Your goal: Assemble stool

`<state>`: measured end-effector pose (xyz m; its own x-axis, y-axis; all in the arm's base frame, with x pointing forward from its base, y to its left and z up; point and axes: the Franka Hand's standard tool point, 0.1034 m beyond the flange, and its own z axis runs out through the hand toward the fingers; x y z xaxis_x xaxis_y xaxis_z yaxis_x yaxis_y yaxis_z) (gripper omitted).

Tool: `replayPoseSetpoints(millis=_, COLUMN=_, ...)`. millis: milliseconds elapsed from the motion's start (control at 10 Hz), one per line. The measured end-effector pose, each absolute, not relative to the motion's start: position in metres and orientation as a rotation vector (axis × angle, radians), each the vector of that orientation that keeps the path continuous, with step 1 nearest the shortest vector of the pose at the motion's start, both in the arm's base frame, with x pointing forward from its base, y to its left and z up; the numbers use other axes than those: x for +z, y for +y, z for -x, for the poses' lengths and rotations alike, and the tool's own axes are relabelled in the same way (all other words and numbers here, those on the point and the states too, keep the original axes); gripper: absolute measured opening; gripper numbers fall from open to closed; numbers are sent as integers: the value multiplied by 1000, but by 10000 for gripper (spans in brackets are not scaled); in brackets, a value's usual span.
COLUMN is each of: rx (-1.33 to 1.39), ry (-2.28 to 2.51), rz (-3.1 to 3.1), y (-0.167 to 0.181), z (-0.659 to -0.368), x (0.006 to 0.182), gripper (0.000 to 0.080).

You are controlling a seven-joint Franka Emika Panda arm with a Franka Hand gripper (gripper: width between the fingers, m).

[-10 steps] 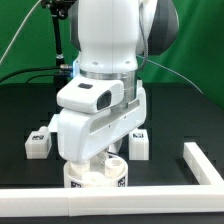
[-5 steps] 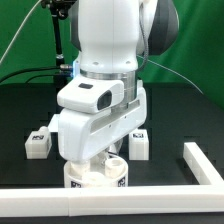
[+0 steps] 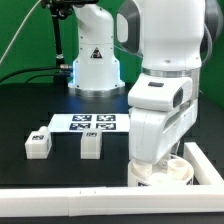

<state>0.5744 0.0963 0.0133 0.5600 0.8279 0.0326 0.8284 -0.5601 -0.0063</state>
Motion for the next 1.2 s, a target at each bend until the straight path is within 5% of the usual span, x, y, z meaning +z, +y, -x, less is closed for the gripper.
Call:
replayPoseSetpoints(millis=1100, rx=-88, ry=-1470, rz=2755, y=116, z=-578, x=10, gripper=34)
replayPoseSetpoints(millis=1200, rx=-89, ry=-1470, rz=2755, y=116, z=-578, x=10, gripper=213)
